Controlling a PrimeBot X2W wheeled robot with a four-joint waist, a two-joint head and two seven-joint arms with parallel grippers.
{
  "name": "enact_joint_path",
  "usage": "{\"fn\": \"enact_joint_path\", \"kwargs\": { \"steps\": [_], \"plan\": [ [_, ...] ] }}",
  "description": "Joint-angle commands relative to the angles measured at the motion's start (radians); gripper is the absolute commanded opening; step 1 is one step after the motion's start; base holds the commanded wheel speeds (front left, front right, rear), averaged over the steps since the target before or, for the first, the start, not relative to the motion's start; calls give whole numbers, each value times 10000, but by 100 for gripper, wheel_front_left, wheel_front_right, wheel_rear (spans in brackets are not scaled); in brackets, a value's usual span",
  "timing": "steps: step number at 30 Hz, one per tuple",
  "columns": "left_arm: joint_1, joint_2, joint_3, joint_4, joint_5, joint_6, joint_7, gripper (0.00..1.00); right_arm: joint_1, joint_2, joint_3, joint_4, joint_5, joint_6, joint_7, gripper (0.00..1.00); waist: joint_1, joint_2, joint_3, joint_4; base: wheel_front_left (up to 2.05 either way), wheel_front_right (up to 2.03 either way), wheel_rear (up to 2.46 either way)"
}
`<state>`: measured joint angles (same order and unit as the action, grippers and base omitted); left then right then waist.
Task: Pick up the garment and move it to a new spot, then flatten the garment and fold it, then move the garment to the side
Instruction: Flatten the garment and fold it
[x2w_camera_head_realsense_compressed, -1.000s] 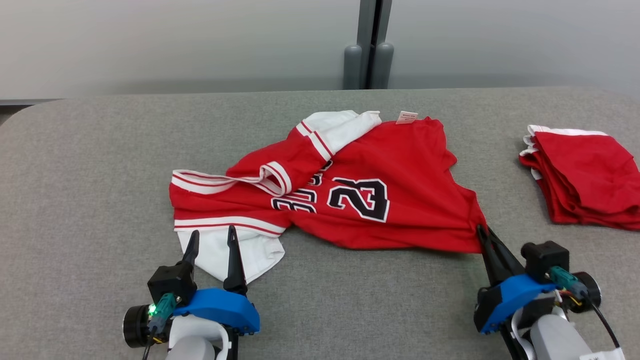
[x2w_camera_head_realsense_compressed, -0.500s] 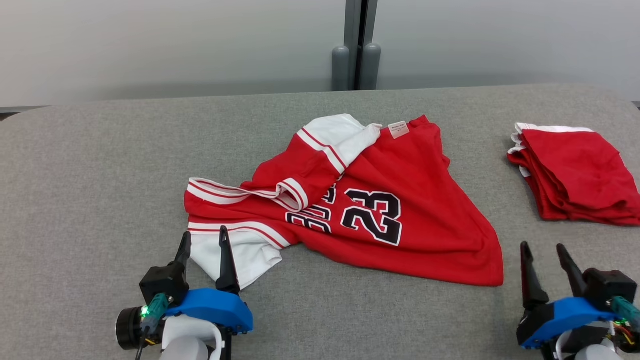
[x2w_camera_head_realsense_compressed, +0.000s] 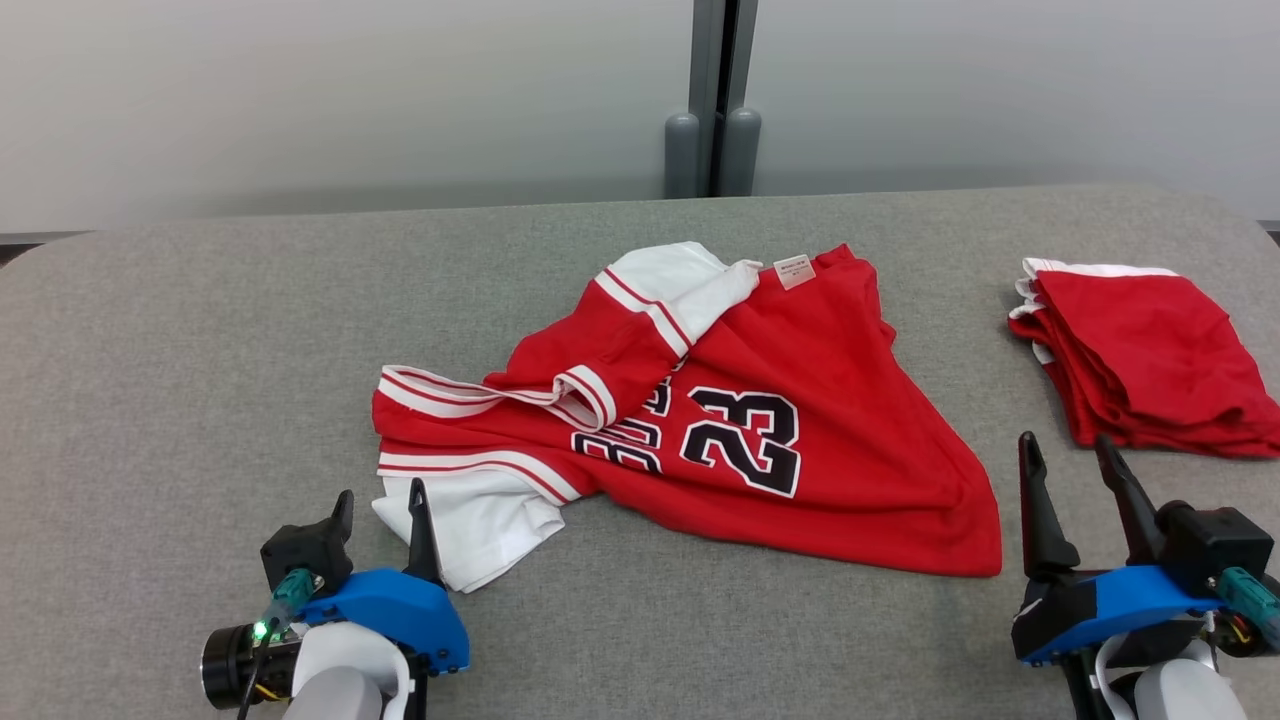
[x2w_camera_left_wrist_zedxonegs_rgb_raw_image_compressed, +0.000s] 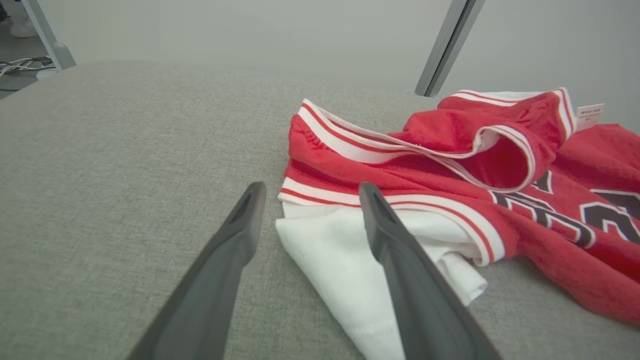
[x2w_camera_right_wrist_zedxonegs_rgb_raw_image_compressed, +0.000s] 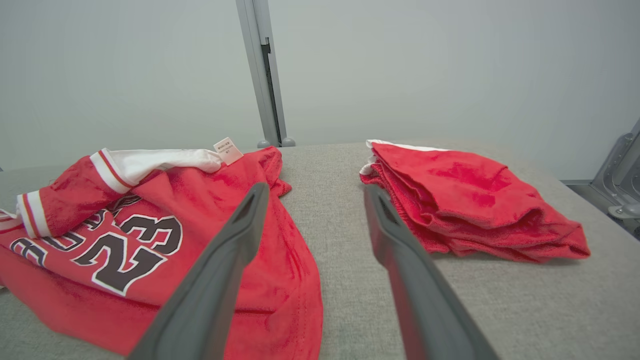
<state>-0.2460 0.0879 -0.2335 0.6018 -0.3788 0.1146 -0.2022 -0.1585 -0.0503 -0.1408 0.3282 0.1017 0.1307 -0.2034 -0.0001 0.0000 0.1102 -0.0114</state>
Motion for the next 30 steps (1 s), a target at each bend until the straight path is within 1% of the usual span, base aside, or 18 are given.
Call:
{"fn": "enact_joint_path", "kwargs": {
  "steps": [1, 6, 13, 14, 15, 16, 22, 25, 28, 30],
  "plan": [
    [-228, 64, 52, 158, -25, 5, 142, 100, 181, -11, 67, -97, 68, 2, 39, 100, 1, 0, 30, -33, 0, 0, 0],
    [-642, 209, 74, 992, -274, -217, 858, 100, 160, -11, 384, -299, 162, 2, 133, 100, 1, 0, 181, -217, 0, 0, 0],
    [-929, 174, 89, 1576, -589, -532, 987, 100, 233, -10, 457, -426, 119, 2, 178, 100, 1, 0, 261, -409, 0, 0, 0],
    [-966, 150, 58, 1624, -602, -604, 960, 65, 245, -10, 460, -423, 119, 2, 175, 100, 1, 0, 249, -424, 0, 0, 0],
    [-991, 130, 24, 1646, -596, -639, 896, 17, 255, -10, 452, -418, 115, 2, 172, 100, 1, 0, 231, -431, 0, 0, 0],
    [-990, 109, -20, 1667, -598, -700, 827, 0, 264, -10, 435, -417, 109, 2, 170, 100, 1, 0, 208, -428, 0, 0, 0],
    [-938, 47, -208, 1440, -486, -705, 199, 0, 387, -8, 320, -396, 132, 2, 112, 100, 1, 0, -19, -188, 0, 0, 0],
    [-742, 217, -269, 1041, -358, -662, 46, 0, 487, -10, 308, -374, 179, 2, 89, 100, 1, 0, -165, 43, 0, 0, 0],
    [-471, 451, -359, 347, -206, -576, 185, 0, 500, -8, 299, -353, 246, 2, 67, 100, 1, 0, -274, 279, 0, 0, 0],
    [-218, 665, -493, -331, -92, -462, 525, 0, 528, -10, 305, -347, 285, 2, 46, 100, 1, 0, -311, 410, 0, 0, 0]
  ]
}}
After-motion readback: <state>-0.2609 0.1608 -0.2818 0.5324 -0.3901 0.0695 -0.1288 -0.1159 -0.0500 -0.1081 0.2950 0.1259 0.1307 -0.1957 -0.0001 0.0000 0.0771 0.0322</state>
